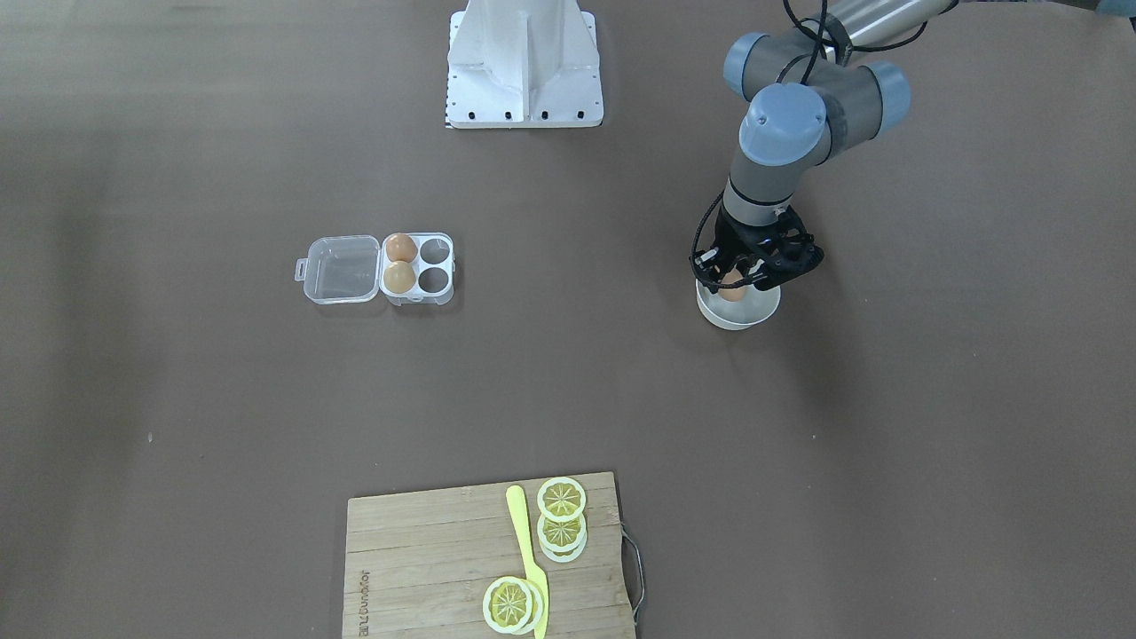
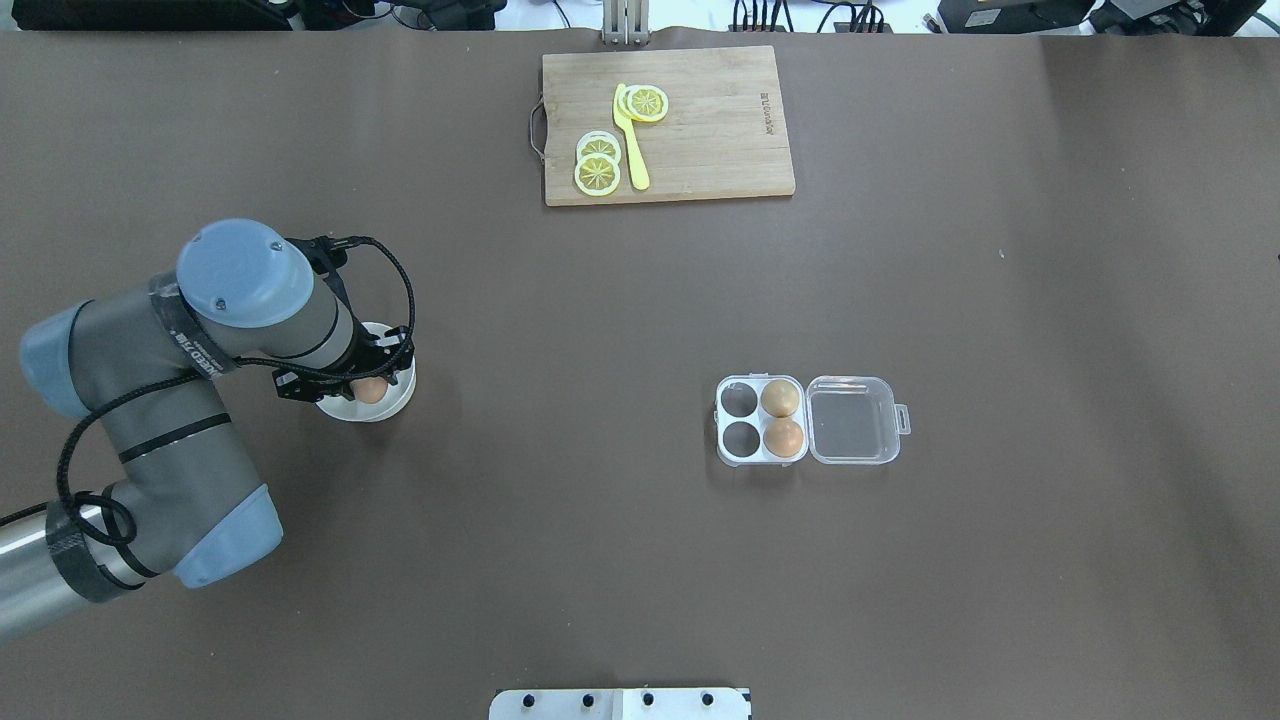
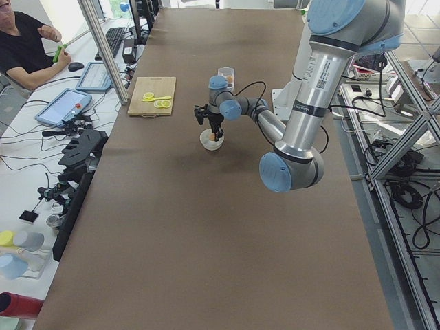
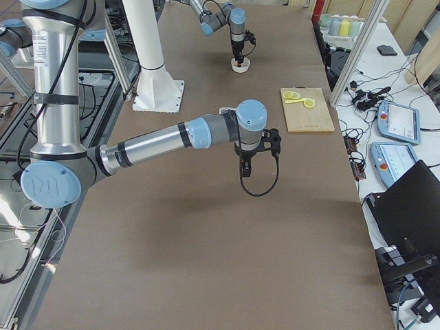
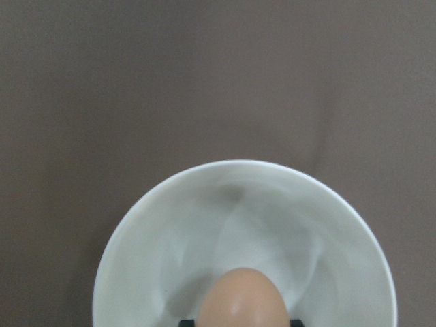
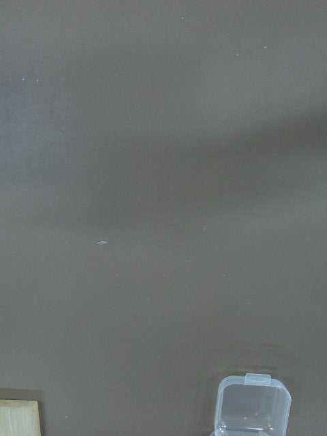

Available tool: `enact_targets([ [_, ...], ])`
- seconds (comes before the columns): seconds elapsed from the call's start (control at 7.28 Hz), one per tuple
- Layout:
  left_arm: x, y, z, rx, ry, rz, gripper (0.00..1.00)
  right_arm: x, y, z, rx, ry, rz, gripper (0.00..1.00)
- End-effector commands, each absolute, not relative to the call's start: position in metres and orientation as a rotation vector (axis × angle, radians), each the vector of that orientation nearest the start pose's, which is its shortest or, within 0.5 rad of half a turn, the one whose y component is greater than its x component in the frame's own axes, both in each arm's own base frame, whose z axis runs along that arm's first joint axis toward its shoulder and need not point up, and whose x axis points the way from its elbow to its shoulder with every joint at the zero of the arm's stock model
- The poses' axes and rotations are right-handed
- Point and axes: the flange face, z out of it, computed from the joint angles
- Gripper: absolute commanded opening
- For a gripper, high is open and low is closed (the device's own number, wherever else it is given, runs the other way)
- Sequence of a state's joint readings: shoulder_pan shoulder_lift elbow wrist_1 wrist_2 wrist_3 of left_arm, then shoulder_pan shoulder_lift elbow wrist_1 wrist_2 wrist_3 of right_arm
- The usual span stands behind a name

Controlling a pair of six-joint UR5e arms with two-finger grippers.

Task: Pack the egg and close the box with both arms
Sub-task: 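Lift the egg with the left gripper and carry it toward the egg box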

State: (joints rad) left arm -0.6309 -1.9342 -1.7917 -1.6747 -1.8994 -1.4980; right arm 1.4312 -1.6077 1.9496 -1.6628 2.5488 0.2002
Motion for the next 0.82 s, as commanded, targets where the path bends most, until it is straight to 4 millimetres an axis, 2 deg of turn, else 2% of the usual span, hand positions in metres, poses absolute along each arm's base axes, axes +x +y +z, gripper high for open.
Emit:
enact_targets([
  [0.0,0.377,-0.451,0.334,-0.015,0.809,-0.474,0.00,-0.014,-0.466,0.485,0.060,-0.999,-0.066,1.00],
  [0.14,0.353,-0.454,0.313,0.015,0.853,-0.502,0.00,-0.015,-0.467,0.485,0.062,-0.999,-0.068,1.00],
  [0.27,0.342,-0.450,0.288,0.027,0.904,-0.537,0.00,-0.014,-0.466,0.483,0.064,-1.001,-0.067,1.00],
  [0.41,0.345,-0.455,0.258,0.047,0.956,-0.579,0.00,-0.014,-0.466,0.482,0.066,-1.001,-0.070,1.00],
  [0.55,0.355,-0.465,0.228,0.107,0.990,-0.635,0.00,-0.014,-0.466,0.482,0.066,-1.001,-0.070,1.00],
  [0.69,0.376,-0.460,0.206,0.123,1.026,-0.647,0.00,-0.015,-0.467,0.480,0.069,-1.002,-0.071,1.00],
])
